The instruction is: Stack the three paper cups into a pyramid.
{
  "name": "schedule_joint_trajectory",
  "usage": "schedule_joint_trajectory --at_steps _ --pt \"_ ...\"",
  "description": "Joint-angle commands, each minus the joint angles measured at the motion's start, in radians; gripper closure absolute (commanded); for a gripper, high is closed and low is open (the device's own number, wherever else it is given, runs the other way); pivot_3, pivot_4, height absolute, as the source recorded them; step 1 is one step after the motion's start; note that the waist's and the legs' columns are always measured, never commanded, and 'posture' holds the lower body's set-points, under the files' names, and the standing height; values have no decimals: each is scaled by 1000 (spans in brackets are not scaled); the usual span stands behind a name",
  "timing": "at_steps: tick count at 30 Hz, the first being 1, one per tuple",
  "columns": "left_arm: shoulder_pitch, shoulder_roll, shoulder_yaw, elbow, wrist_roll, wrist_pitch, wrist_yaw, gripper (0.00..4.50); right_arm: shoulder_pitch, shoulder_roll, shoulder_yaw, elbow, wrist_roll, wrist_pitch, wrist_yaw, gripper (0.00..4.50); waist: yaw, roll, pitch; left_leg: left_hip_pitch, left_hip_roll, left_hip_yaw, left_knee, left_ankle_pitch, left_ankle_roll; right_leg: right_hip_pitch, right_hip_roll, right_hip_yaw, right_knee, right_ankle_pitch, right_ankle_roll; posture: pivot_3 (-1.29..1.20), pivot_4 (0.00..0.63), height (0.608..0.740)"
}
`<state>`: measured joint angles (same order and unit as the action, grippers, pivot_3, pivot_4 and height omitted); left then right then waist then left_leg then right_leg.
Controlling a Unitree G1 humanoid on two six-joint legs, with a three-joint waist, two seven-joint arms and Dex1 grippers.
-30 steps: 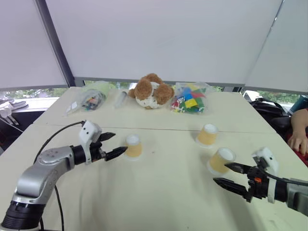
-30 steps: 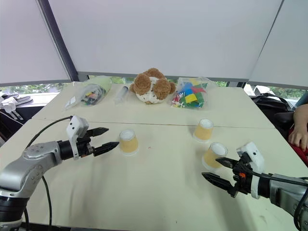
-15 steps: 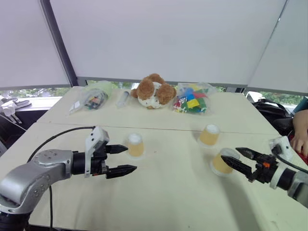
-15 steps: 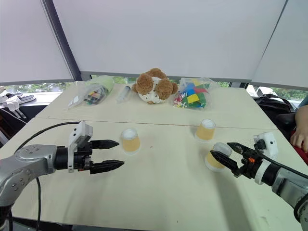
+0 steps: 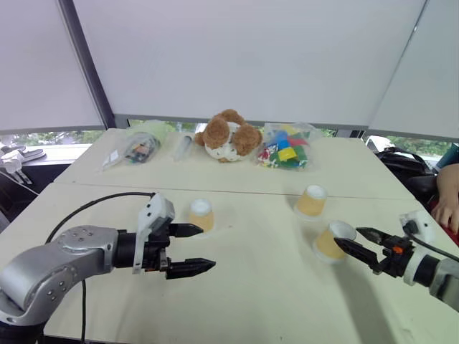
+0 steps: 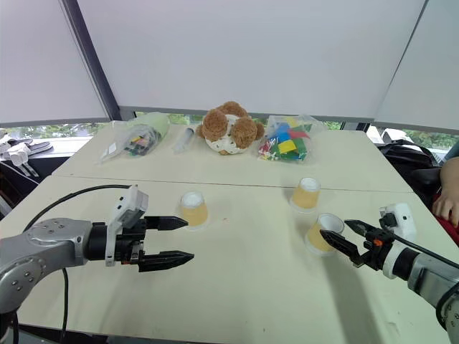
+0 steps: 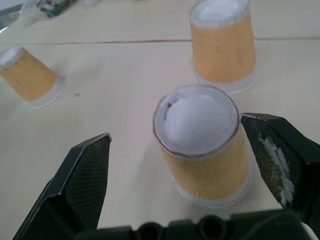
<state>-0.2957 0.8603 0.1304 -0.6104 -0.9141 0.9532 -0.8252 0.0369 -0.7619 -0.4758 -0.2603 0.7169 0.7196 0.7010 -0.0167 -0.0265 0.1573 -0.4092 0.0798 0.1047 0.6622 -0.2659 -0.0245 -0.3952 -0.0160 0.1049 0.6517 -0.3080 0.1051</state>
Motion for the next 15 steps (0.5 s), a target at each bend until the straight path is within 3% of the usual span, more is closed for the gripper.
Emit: schedule_joint_trajectory --at_steps 1,5,6,8,11,15 --pt "11 11 -1 -25 9 -22 1 26 -34 8 28 40 -38 -59 19 0 0 0 0 0 0 0 0 0 0 0 0 0 0 0 0 0 150 740" --pt "25 9 -1 -26 27 -33 6 26 -65 16 72 101 -79 -107 35 0 0 0 0 0 0 0 0 0 0 0 0 0 0 0 0 0 150 740" --pt "28 7 -1 -25 30 -35 7 0 -74 22 75 115 -86 -123 35 409 1 0 0 0 0 0 0 0 0 0 0 0 0 0 0 0 150 740" --pt "36 5 -2 -24 36 -39 8 0 -83 32 76 131 -93 -154 43 812 1 0 0 0 0 0 0 0 0 0 0 0 0 0 0 0 150 740" --pt "62 8 -6 -25 50 -50 3 0 -88 37 87 142 -107 -170 56 2273 1 1 0 0 0 1 0 0 0 0 0 0 0 0 0 0 150 740" --pt "78 9 2 -9 71 -70 -4 0 -100 27 97 107 -93 -165 76 2301 1 1 0 0 0 1 0 0 0 0 0 0 0 0 0 0 150 740"
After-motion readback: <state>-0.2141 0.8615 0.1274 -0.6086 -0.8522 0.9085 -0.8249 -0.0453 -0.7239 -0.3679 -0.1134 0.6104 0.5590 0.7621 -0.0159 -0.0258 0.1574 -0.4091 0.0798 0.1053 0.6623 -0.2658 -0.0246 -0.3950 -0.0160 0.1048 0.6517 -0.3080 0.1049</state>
